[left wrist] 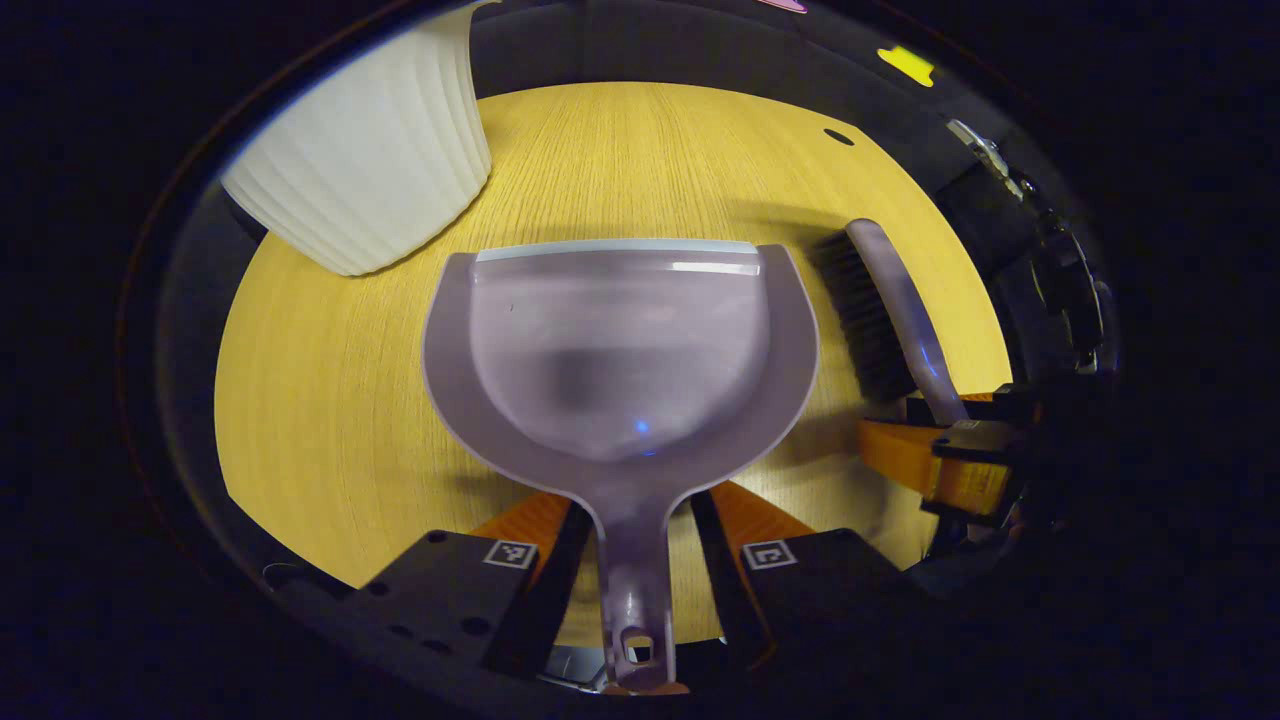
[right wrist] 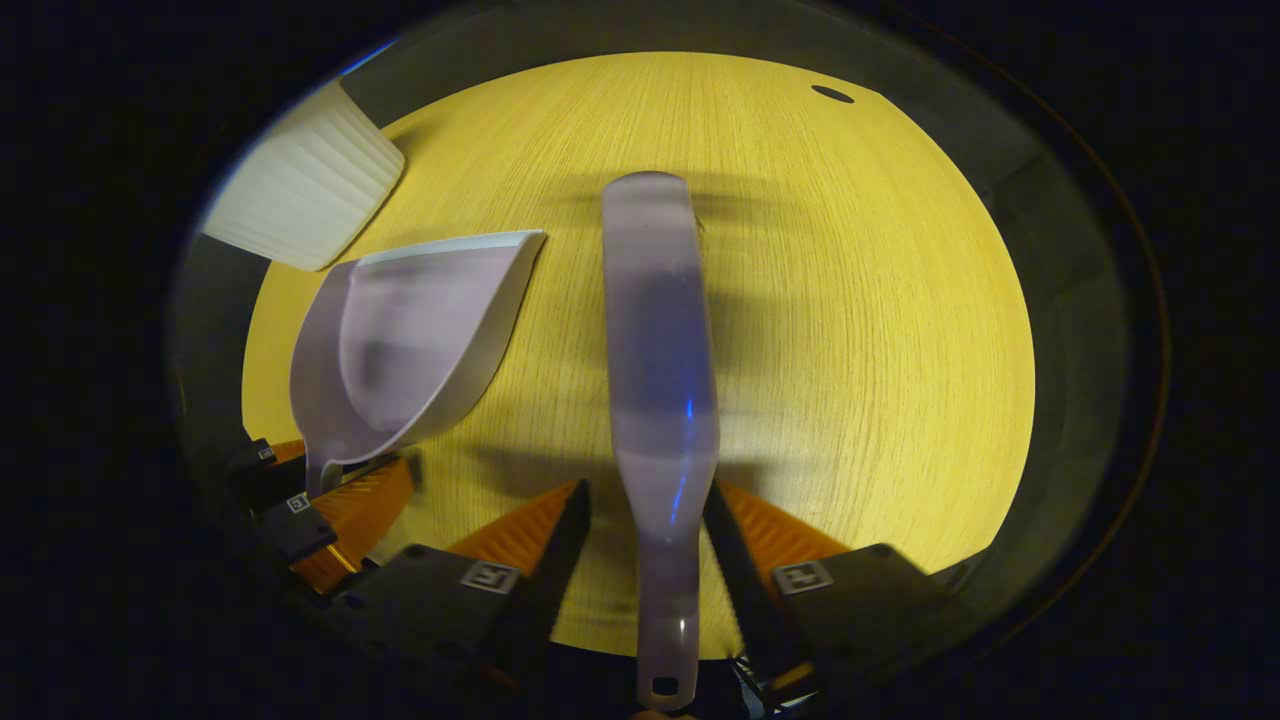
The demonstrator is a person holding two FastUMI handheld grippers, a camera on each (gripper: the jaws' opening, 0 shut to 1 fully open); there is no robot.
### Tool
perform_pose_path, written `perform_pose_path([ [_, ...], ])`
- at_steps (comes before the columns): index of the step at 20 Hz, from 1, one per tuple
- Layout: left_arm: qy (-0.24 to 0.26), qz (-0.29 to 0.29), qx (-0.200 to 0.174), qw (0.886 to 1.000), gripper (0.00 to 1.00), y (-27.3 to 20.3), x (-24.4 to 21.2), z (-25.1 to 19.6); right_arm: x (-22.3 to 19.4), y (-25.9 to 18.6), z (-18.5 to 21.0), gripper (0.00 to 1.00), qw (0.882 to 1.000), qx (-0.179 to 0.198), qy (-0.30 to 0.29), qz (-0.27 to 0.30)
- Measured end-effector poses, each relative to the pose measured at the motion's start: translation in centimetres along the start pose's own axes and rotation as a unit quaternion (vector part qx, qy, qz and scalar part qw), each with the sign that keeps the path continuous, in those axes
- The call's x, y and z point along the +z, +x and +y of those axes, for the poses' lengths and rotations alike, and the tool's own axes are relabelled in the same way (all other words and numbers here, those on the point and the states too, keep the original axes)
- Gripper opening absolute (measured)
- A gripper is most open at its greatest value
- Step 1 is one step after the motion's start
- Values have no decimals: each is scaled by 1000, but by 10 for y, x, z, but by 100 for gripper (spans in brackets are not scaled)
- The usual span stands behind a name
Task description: Pick up the small broom and dustpan from the desktop, sweep the trash into the dustpan with the broom, and then empty the trash into the garbage bin.
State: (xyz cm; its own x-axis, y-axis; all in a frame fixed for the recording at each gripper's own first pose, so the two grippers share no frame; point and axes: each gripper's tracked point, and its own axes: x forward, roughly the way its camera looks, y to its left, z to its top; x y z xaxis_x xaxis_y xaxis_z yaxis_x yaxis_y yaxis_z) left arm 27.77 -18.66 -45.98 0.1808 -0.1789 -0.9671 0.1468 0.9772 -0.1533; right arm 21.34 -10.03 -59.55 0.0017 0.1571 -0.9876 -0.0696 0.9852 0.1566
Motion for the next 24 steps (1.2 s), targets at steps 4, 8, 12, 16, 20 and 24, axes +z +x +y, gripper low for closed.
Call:
perform_pose_path([
  [4,-4,-34,5,999,79,-27,0,0,4,-26,-2,99,999,10,18,-37],
  [8,11,-180,15,983,79,-115,18,6,20,-108,-16,99,988,-1,23,-153],
  [12,13,-384,6,923,79,-233,45,1,54,-222,-10,98,935,2,48,-352],
  [16,9,-514,-8,857,78,-297,43,-16,78,-329,8,98,857,-13,34,-513],
  [20,4,-606,-16,795,76,-353,34,-15,81,-384,32,96,800,1,19,-600],
  [24,16,-608,26,793,76,-372,24,-16,75,-388,35,97,796,-1,-4,-605],
])
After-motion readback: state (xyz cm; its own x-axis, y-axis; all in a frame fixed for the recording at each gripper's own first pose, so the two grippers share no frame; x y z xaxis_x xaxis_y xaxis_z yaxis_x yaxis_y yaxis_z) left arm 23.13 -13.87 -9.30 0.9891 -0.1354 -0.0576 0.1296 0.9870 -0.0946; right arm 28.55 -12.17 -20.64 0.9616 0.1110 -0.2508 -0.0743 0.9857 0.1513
